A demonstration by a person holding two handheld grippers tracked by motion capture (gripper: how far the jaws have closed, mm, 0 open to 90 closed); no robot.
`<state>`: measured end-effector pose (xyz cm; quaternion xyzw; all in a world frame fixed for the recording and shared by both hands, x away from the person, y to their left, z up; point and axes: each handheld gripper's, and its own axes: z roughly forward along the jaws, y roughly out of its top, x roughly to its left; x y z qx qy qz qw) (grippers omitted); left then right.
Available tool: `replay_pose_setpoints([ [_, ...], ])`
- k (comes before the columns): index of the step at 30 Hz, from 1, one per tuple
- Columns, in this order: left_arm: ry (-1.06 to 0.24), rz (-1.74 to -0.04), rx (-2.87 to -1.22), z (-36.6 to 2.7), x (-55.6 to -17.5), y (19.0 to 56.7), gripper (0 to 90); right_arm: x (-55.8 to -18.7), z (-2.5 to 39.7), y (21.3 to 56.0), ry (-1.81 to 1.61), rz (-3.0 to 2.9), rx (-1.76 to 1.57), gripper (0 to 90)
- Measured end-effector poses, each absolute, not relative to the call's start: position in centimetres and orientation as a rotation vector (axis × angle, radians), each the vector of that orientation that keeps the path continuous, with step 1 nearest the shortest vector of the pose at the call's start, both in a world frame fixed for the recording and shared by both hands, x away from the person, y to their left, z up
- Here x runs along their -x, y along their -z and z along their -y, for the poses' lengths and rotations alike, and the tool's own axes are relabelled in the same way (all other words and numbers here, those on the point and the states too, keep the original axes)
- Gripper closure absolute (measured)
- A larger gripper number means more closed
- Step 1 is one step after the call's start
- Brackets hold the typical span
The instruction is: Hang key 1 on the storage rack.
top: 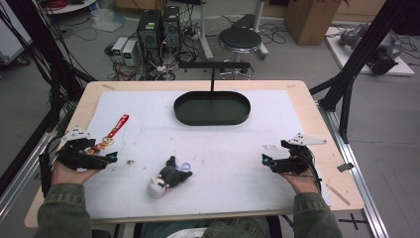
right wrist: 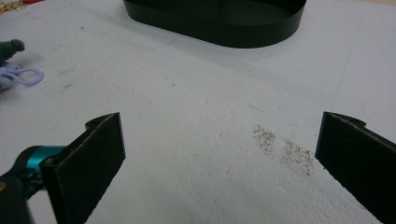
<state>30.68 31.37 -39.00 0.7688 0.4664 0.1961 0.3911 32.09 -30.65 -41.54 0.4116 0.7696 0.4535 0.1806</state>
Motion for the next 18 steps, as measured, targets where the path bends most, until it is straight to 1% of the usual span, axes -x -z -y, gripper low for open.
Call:
replay_pose_setpoints([
  [7,-0.476,-1.178,-2.014,-31.1,-31.7,38.8,1.7,-32.0,30.7,41.5,-1.277,-2.166,-1.166,0.5],
  [18,-0.474,-1.172,-2.073,-30.9,-34.7,36.9,1.7,-32.1,30.9,41.6,-1.262,-2.155,-1.174,0.5],
])
